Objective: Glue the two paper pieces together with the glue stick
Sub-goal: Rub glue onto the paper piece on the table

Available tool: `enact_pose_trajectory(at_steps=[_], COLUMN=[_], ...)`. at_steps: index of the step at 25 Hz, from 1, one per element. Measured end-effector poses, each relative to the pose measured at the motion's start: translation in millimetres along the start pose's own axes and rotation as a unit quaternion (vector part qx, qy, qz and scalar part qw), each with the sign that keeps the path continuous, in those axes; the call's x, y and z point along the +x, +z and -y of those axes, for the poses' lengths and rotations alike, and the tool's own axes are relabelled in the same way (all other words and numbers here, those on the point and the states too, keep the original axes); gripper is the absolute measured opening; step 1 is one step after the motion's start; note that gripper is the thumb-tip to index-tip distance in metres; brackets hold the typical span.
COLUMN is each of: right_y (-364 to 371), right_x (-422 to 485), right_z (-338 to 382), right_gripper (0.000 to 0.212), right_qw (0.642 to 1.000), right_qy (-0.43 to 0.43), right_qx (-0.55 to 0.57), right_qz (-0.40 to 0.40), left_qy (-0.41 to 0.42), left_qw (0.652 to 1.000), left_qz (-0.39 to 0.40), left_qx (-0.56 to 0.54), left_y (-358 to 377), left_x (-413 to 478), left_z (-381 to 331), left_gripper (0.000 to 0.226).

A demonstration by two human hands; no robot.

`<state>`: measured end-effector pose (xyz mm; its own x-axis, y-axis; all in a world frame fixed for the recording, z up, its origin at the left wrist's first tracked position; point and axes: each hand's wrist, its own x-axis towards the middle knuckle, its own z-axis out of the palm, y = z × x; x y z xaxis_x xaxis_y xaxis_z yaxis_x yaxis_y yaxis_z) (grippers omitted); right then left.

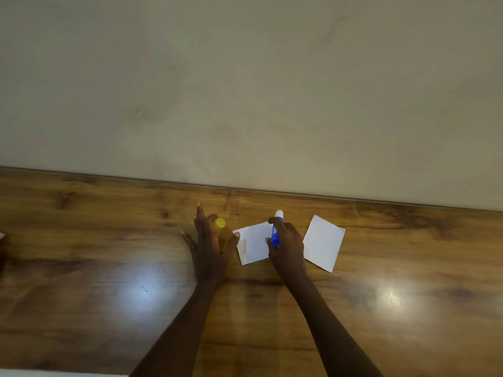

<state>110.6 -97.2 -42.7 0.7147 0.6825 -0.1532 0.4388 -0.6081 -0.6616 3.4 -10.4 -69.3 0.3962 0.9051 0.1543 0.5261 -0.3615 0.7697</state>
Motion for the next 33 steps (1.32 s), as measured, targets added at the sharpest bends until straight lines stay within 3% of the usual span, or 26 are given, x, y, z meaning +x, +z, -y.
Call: enact_pose_trajectory(at_steps=[5,10,11,16,21,23,25,28,33], right_y=[-3.0,-1.3,-1.2,-8.9,-27.0,-46.7,-74.6,-124.6,-186.3], right_x=[3.7,5.4,5.3,2.7,1.8,3.7,5.4,4.2,-17.4], right_z=[3.2,4.9,5.0,4.7,3.3,-4.2,-22.1,-65.3,-140.0], right_gripper=[0.051,0.057,0.058,0.058,0.042,0.029,0.035,0.047,0.020], right_qw=[0.996,0.997,0.998,0.996,0.983,0.962,0.942,0.918,0.925], right_qy=[0.014,0.010,0.009,-0.011,-0.022,-0.060,-0.061,-0.003,0.087], right_qx=[0.075,0.064,0.047,-0.063,0.136,0.201,0.238,0.273,0.212], right_qz=[-0.033,-0.032,-0.034,-0.056,-0.122,-0.175,-0.229,-0.288,-0.304], left_qy=[-0.018,-0.135,-0.154,-0.185,-0.183,-0.128,-0.037,0.047,0.123], left_qw=[0.998,0.973,0.967,0.951,0.967,0.981,0.990,0.984,0.969], left_qz=[0.053,0.088,0.096,0.116,0.111,0.118,0.133,0.166,0.202], left_qx=[-0.012,-0.164,-0.176,-0.218,-0.139,-0.080,-0.029,0.031,0.069], left_y=[1.0,-16.0,-19.2,-26.5,-19.4,-8.0,10.1,48.1,127.2], left_x=[2.0,10.1,11.6,12.8,14.0,15.3,12.6,-3.0,-58.0], left_z=[13.6,9.2,8.8,4.3,-26.5,-48.2,-75.3,-123.4,-179.2], left_gripper=[0.069,0.006,0.002,0.021,0.040,0.044,0.050,0.049,0.088])
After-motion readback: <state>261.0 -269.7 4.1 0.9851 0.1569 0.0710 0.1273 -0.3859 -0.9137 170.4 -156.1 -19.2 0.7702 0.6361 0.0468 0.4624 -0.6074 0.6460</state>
